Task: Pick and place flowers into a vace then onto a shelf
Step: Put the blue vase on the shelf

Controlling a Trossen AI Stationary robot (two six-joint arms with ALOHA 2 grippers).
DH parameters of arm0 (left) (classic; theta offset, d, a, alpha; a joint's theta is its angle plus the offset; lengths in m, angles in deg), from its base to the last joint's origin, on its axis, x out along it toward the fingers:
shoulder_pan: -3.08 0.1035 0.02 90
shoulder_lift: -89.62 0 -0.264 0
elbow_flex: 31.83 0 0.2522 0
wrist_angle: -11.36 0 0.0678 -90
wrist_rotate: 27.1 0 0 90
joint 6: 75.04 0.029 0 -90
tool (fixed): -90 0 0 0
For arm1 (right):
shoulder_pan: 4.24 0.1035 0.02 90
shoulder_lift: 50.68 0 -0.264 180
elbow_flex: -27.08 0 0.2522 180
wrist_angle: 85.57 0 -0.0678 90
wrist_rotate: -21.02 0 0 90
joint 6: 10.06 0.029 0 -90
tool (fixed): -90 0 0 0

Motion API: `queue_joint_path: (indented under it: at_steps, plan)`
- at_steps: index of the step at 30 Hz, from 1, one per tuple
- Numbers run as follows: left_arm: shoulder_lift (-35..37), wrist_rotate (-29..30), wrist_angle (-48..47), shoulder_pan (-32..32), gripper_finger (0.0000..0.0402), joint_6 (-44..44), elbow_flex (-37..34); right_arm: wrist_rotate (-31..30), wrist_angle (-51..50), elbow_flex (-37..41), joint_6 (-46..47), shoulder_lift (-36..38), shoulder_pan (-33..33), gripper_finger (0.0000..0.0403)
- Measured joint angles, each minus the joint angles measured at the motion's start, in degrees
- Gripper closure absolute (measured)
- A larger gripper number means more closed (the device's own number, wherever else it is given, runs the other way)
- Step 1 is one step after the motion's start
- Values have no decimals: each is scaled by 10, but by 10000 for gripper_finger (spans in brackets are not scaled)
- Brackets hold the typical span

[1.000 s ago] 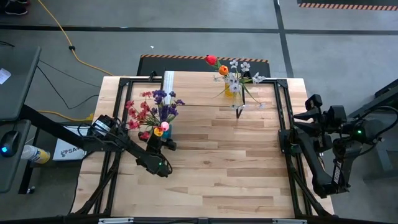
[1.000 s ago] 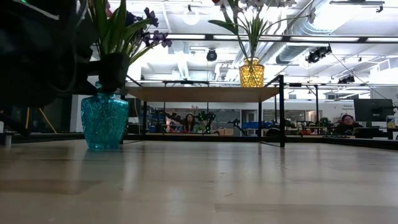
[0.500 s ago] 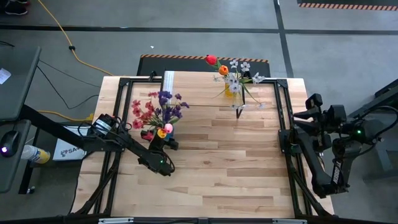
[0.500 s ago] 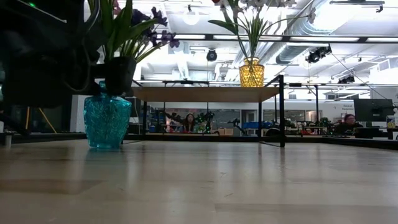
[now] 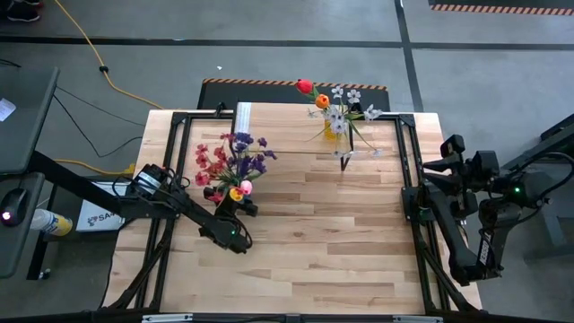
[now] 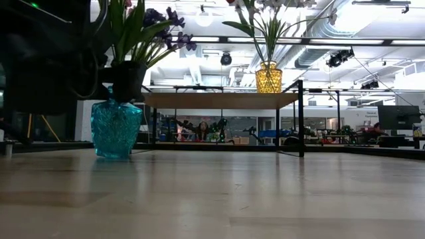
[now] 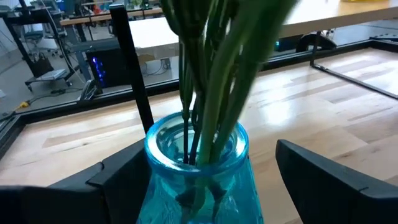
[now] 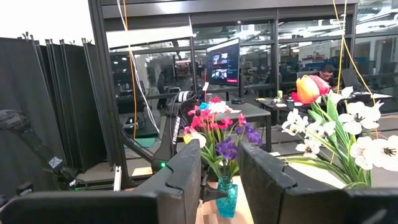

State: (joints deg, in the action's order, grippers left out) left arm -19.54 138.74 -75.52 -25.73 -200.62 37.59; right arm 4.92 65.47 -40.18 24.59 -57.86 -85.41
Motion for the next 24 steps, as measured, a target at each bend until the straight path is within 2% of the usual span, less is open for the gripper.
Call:
queue_joint_path:
  at_steps: [14,24]
  plan:
    - [0,-17,16,52,34,-2,0,4,0,0,13,0,0,304]
    - [0,-28,24,57,34,-1,0,0,0,0,11,0,0,304]
